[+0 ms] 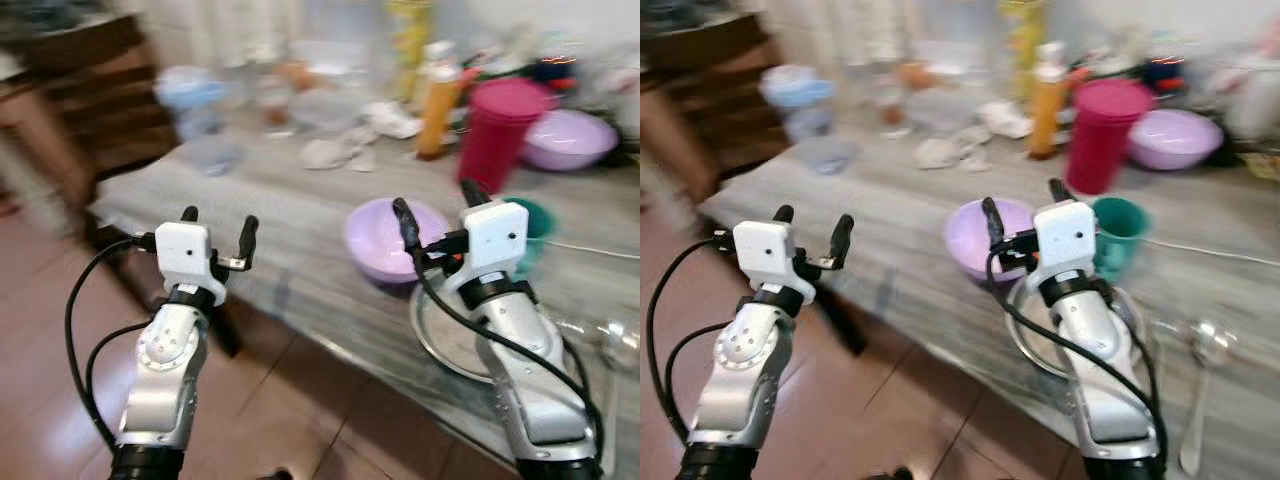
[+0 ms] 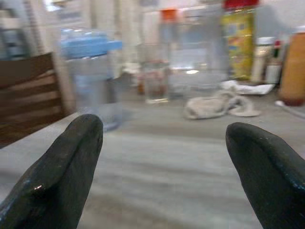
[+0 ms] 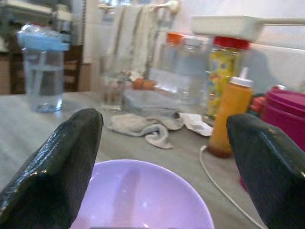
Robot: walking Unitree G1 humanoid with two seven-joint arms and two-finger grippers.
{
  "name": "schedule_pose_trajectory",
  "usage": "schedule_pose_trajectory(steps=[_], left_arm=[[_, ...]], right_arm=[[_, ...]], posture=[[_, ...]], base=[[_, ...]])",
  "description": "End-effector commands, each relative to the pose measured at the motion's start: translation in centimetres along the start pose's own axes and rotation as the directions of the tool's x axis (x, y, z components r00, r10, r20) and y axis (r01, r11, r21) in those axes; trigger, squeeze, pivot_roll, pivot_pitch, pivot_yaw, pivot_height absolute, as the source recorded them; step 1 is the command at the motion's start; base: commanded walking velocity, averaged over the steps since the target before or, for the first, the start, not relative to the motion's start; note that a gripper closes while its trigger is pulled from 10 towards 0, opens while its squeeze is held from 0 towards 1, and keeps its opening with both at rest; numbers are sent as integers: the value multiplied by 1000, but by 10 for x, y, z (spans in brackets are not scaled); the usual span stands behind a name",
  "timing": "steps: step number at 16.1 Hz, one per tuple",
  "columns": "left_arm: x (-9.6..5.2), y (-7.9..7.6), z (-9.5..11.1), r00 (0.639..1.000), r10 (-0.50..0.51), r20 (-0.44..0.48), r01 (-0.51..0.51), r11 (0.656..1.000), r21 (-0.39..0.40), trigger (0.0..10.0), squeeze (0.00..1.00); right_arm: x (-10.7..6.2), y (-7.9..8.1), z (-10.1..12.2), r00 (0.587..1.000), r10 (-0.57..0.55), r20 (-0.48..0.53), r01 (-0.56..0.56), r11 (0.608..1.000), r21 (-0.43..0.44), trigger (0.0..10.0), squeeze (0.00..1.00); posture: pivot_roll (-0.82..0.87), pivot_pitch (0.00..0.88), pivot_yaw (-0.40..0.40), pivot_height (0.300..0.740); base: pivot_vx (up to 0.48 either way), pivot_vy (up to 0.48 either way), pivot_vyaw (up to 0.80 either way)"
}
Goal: Setting the table
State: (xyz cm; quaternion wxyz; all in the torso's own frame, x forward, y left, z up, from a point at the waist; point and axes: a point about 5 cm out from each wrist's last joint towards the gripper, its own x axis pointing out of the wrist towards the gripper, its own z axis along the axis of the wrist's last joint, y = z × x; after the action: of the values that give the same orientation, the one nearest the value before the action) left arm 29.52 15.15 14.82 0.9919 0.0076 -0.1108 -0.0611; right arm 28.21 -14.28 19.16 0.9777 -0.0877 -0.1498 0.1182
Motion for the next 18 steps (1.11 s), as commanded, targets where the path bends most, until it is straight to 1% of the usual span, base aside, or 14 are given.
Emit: schedule_pose_trajectory(steps=[1, 2, 3, 4, 5, 6, 8, 9, 10, 14, 18], left_arm=[[1, 8, -2, 999, 51, -8, -51, 998, 34, 10000, 0], [1, 9, -2, 998, 62, -8, -61, 997, 40, 10000, 0], [1, 11, -3, 997, 78, -7, -77, 996, 50, 10000, 0], [1, 13, -5, 995, 96, -7, -96, 993, 62, 10000, 0], [-1, 15, -8, 993, 115, -3, -114, 989, 93, 10000, 0], [-2, 16, -10, 992, 125, -6, -124, 987, 103, 10000, 0], [-2, 16, -11, 992, 129, -6, -128, 986, 107, 10000, 0], [-3, 16, -11, 991, 133, -4, -131, 985, 112, 10000, 0], [-3, 16, -12, 990, 140, -5, -139, 983, 118, 10000, 0], [-6, 17, -19, 987, 159, -32, -154, 981, 117, 10000, 0], [-9, 22, -25, 980, 188, -61, -178, 975, 135, 10000, 0]], right_arm=[[1, 3, 6, 1000, 13, 24, -13, 1000, -4, 10000, 502], [0, 4, 6, 1000, 16, 25, -16, 1000, -5, 10000, 420], [0, 6, 5, 999, 23, 24, -23, 1000, -4, 10000, 404], [-1, 9, 3, 999, 35, 18, -35, 999, -5, 10000, 302], [-1, 10, 1, 999, 42, 13, -42, 999, -3, 10000, 298], [-1, 11, -1, 999, 52, 10, -52, 999, 1, 10000, 243], [0, 13, -2, 998, 60, 9, -60, 998, 3, 10000, 63], [0, 14, -2, 998, 67, 9, -67, 998, 6, 10000, 24], [1, 15, -3, 997, 71, 7, -71, 997, 8, 10000, 0], [0, 17, -6, 998, 70, -2, -69, 997, 42, 10000, 0], [0, 17, -8, 998, 64, -3, -64, 997, 51, 10000, 0]], posture=[[-254, 69, 34, 740], [-254, 69, 34, 740], [-254, 69, 34, 740], [-249, 63, 35, 740], [-249, 63, 35, 740], [-246, 59, 35, 740], [-238, 57, 33, 740], [-237, 57, 33, 740], [-233, 56, 33, 740], [-227, 61, 33, 740], [-223, 56, 38, 740]], base=[[0, 0, 800], [0, 0, 800], [0, 0, 800], [0, 0, 800], [0, 0, 800], [0, 0, 800], [0, 0, 800], [0, 0, 800], [0, 0, 800], [0, 0, 800], [0, 0, 800]])
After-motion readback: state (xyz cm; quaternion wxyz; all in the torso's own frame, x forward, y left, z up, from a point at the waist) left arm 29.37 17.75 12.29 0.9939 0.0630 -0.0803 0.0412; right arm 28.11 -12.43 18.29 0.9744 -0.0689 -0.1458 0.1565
